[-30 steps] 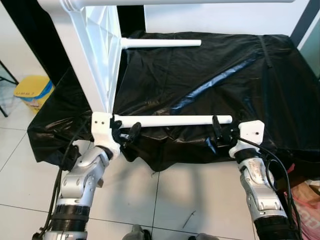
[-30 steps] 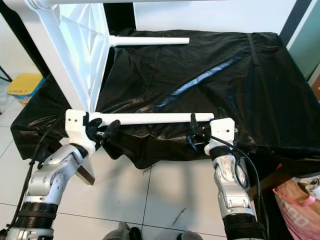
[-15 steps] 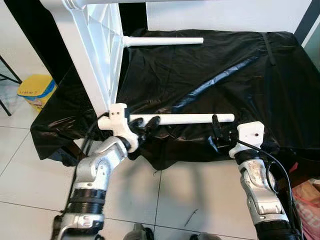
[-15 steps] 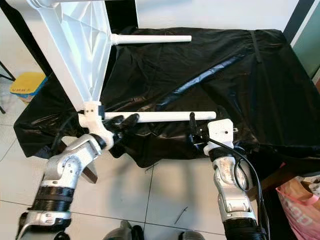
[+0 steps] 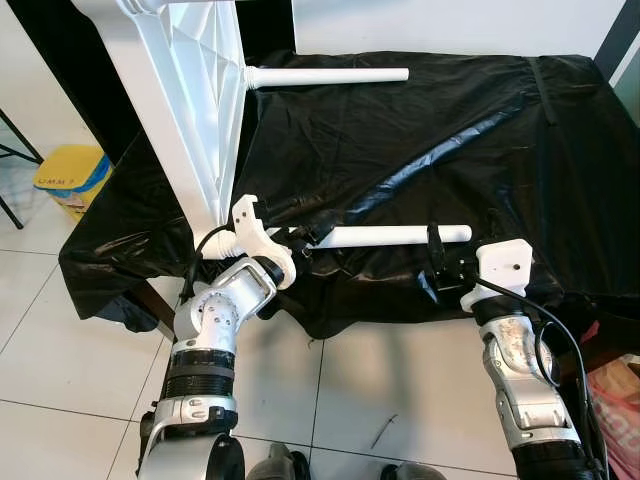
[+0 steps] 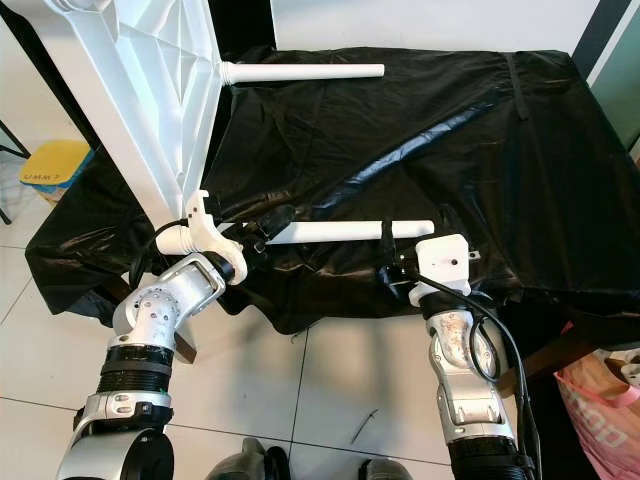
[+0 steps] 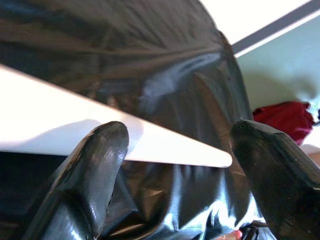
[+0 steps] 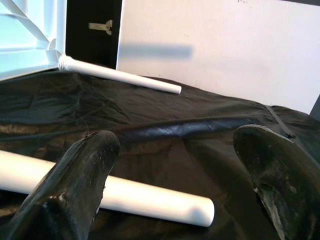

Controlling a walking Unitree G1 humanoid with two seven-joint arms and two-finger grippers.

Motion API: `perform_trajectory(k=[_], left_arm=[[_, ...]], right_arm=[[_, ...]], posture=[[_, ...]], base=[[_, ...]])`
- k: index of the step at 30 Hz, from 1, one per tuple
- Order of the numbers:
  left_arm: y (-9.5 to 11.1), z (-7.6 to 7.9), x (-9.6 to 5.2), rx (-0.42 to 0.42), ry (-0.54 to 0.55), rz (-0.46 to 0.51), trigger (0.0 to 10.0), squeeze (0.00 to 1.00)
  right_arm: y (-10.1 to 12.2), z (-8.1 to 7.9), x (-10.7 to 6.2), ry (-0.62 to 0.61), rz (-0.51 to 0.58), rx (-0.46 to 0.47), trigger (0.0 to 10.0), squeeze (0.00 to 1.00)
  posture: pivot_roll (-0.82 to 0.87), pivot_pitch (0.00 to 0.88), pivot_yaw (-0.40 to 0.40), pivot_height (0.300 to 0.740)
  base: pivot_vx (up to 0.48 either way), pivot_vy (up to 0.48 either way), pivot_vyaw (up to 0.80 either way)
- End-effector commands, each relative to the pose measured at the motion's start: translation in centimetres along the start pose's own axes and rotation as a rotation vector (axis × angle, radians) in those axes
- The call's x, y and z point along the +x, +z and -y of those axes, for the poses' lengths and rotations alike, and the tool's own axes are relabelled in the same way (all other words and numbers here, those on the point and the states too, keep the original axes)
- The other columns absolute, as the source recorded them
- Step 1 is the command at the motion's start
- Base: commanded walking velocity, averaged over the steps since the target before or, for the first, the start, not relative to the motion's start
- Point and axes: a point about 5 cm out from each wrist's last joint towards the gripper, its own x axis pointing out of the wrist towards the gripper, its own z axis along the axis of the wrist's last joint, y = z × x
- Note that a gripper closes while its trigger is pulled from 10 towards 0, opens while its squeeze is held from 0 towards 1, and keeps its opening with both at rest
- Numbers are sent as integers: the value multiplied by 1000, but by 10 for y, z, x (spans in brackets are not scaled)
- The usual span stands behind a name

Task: Building children table

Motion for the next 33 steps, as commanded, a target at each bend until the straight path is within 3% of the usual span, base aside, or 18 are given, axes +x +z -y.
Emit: perform_trajectory(k=[1,5,11,33], left_arm=[[1,-13,1,-83,74,15,10000,0],[4,-25,-1,-157,152,45,10000,0],[3,-30,-9,-249,211,76,10000,0],[0,-49,-29,-354,358,100,10000,0]], right_arm=[[3,-1,0,-4,8,-8,10000,0],[8,-2,3,-1,31,-23,10000,0],[21,-4,9,30,91,-79,10000,0],[35,-10,18,80,153,-121,10000,0]], posture=[[-31,115,63,740],[-35,115,72,740],[-35,117,77,740],[-34,109,79,740]], base=[[0,0,0],[0,0,0],[0,0,0],[0,0,0]])
